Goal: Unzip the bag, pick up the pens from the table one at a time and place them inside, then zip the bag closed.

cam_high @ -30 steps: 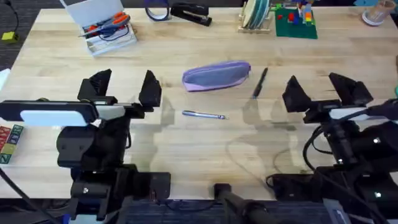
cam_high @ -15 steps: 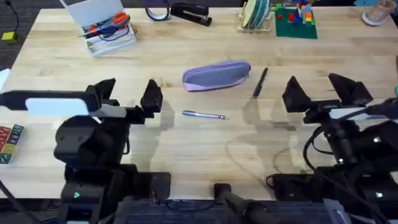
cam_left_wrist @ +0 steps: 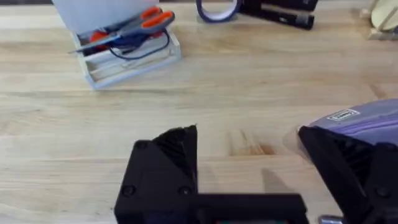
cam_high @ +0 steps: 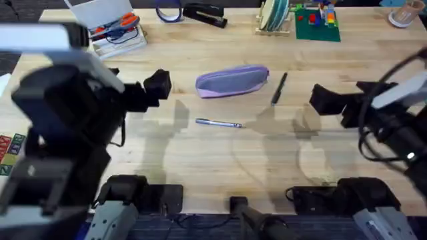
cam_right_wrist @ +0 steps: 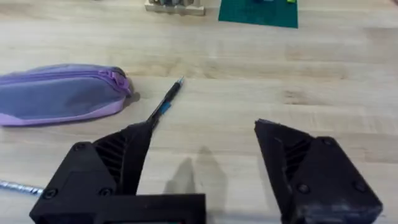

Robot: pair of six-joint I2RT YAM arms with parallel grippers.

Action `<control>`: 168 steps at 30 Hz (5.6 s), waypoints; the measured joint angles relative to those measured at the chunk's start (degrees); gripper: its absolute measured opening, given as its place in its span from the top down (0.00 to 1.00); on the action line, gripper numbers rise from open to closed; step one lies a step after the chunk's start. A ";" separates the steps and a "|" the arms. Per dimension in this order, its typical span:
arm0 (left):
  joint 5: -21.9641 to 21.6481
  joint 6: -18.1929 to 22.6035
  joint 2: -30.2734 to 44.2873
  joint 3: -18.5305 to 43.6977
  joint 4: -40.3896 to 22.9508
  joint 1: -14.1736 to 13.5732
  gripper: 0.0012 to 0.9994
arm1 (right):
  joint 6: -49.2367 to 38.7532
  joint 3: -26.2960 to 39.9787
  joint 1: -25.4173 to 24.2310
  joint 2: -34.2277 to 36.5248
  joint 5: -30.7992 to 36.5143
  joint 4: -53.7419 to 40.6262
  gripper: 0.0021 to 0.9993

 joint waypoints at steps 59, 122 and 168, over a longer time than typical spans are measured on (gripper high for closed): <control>28.84 31.45 34.14 35.71 -24.89 0.00 0.01 | -1.89 44.54 0.01 44.81 -5.99 -29.73 0.00; 42.88 52.17 62.56 35.75 -22.75 -3.41 0.01 | -1.91 44.57 0.00 44.81 -5.97 -29.71 0.00; 40.58 53.02 68.26 35.75 -17.01 -5.20 0.94 | -1.91 44.57 0.00 44.81 -5.97 -29.71 0.00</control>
